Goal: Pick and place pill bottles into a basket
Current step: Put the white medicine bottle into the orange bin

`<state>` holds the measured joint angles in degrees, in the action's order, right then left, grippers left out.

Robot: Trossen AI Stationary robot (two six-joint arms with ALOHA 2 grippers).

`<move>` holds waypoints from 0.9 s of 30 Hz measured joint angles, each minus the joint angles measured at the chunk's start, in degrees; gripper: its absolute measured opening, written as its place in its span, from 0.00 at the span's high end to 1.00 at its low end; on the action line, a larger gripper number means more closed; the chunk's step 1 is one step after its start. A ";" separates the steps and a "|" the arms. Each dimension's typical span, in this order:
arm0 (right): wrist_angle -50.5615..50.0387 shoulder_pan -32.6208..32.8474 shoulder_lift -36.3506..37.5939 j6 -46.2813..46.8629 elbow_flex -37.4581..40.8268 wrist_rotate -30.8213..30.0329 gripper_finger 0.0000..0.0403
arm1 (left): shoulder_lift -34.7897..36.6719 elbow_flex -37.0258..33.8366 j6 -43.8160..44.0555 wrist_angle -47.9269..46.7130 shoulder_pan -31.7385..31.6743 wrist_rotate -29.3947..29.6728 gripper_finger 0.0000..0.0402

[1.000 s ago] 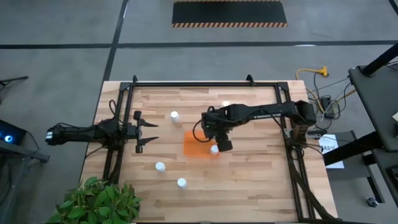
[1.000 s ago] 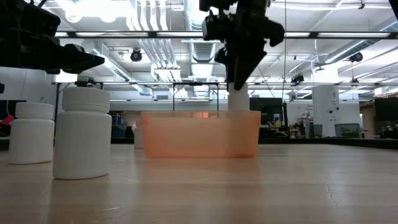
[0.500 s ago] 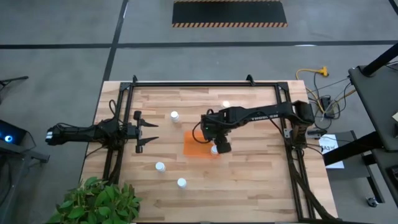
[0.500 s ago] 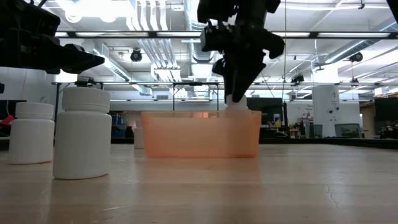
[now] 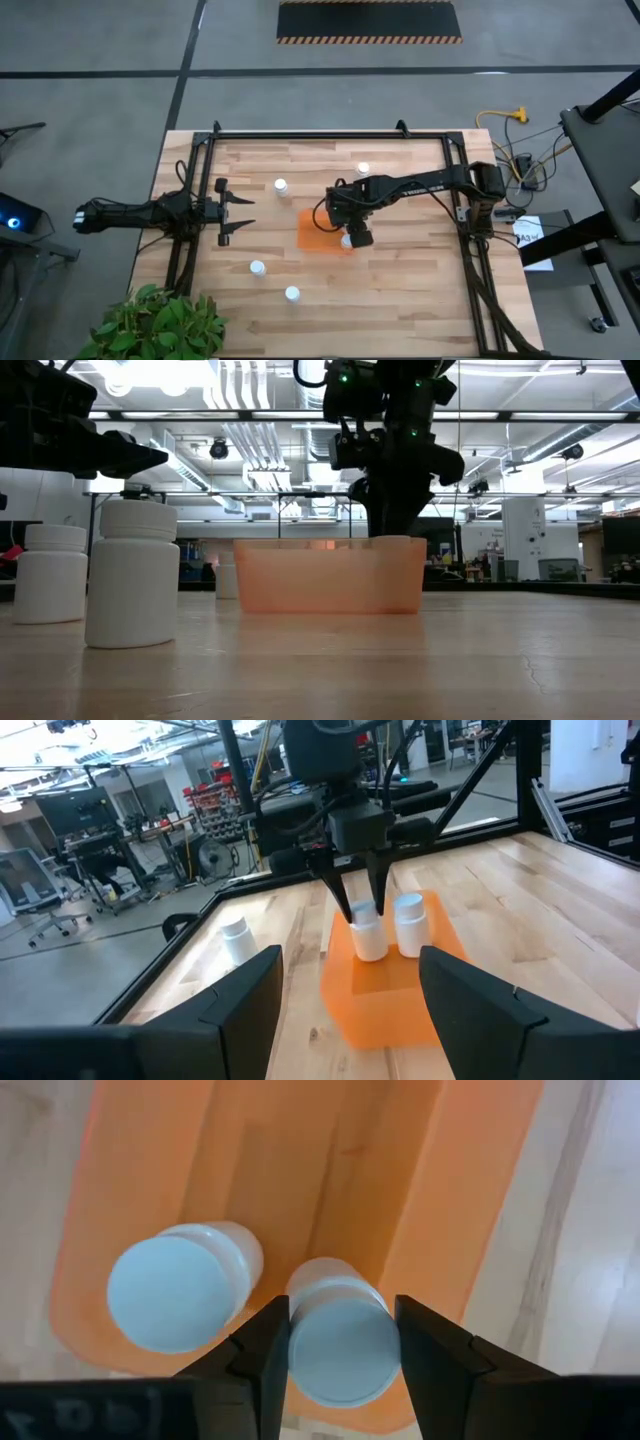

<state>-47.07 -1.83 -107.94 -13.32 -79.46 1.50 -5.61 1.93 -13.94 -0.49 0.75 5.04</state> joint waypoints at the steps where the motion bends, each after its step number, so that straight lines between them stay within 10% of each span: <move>1: -0.01 0.00 0.00 0.02 0.22 -0.04 0.64 | 0.00 0.00 -0.01 -0.02 -0.01 0.00 0.46; 27: 1.53 -0.09 2.95 2.33 -4.04 -0.13 0.52 | -0.02 0.00 -0.02 0.00 0.00 0.00 0.46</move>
<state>-45.53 -1.91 -104.99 -10.99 -83.50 1.36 -5.63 1.93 -13.95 -0.49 0.74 5.04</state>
